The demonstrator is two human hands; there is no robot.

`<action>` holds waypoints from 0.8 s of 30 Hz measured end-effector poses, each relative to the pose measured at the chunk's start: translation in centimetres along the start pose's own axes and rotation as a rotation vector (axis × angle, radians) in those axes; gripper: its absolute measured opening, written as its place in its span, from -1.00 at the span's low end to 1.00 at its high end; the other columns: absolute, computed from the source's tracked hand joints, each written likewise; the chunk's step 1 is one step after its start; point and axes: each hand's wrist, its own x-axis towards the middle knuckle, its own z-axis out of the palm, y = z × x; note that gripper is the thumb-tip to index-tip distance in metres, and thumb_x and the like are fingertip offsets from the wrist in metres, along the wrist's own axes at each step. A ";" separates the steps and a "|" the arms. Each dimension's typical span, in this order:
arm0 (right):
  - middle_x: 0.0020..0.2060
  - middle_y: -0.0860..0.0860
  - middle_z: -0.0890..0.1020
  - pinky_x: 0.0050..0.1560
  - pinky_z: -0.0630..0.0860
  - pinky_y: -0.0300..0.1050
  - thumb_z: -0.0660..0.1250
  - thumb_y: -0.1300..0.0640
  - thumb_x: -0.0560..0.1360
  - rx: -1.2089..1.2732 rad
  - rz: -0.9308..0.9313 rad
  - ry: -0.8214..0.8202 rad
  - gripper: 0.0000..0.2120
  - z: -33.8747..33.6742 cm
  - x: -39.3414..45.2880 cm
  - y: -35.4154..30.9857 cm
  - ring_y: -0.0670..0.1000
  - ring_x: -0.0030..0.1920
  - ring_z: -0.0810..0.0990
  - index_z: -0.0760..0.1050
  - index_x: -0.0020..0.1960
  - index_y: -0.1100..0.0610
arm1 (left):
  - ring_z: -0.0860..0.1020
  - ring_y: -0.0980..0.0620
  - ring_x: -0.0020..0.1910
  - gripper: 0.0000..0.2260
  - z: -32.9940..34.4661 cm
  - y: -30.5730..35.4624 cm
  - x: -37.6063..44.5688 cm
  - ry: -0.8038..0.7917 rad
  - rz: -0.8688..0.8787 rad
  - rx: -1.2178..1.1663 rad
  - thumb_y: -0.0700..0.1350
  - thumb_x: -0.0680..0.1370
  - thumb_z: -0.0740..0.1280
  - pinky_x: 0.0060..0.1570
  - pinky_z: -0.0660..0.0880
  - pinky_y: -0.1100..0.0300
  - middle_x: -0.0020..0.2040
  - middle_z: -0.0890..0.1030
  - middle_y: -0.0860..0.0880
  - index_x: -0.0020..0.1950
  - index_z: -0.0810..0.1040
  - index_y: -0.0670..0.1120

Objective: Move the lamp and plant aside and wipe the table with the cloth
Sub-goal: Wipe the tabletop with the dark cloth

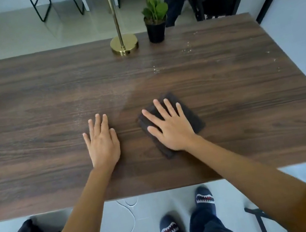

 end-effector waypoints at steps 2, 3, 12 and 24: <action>0.60 0.01 0.06 0.50 -0.02 0.26 -0.11 -0.25 0.63 -0.038 -0.071 0.021 -0.49 0.5 -5.9 2.9 0.18 0.58 0.00 0.01 0.57 -0.23 | -0.02 -0.10 0.56 -0.55 1.3 4.0 1.2 -0.036 0.112 0.001 -0.07 0.64 0.04 0.48 -0.04 -0.19 0.57 0.11 -0.07 0.53 0.15 -0.08; 0.60 -0.01 0.06 0.51 -0.01 0.24 -0.11 -0.25 0.64 -0.044 -0.060 0.022 -0.49 0.5 -8.7 5.2 0.15 0.58 0.00 0.00 0.57 -0.25 | -0.02 -0.09 0.56 -0.55 2.2 6.1 1.6 -0.066 0.160 -0.001 -0.05 0.64 0.03 0.48 -0.04 -0.19 0.58 0.10 -0.07 0.54 0.14 -0.07; 0.61 0.05 -0.03 0.49 -0.07 0.36 -0.18 -0.31 0.59 0.021 0.600 0.047 -0.43 -5.4 -5.0 23.9 0.23 0.58 -0.08 -0.09 0.58 -0.24 | -0.13 -0.06 0.56 -0.43 7.4 11.7 2.2 -0.168 0.186 0.196 0.22 0.59 -0.16 0.48 -0.14 -0.18 0.59 -0.03 -0.02 0.56 -0.04 0.03; 0.61 -0.09 -0.07 0.54 -0.13 0.11 -0.13 -0.28 0.63 -0.004 0.073 -0.004 -0.49 -3.1 -13.3 23.5 0.06 0.59 -0.13 -0.06 0.56 -0.28 | -0.21 -0.05 0.55 -0.43 10.3 22.5 5.6 -0.186 0.234 0.103 0.20 0.60 -0.19 0.44 -0.26 -0.15 0.59 -0.15 -0.01 0.56 -0.12 0.00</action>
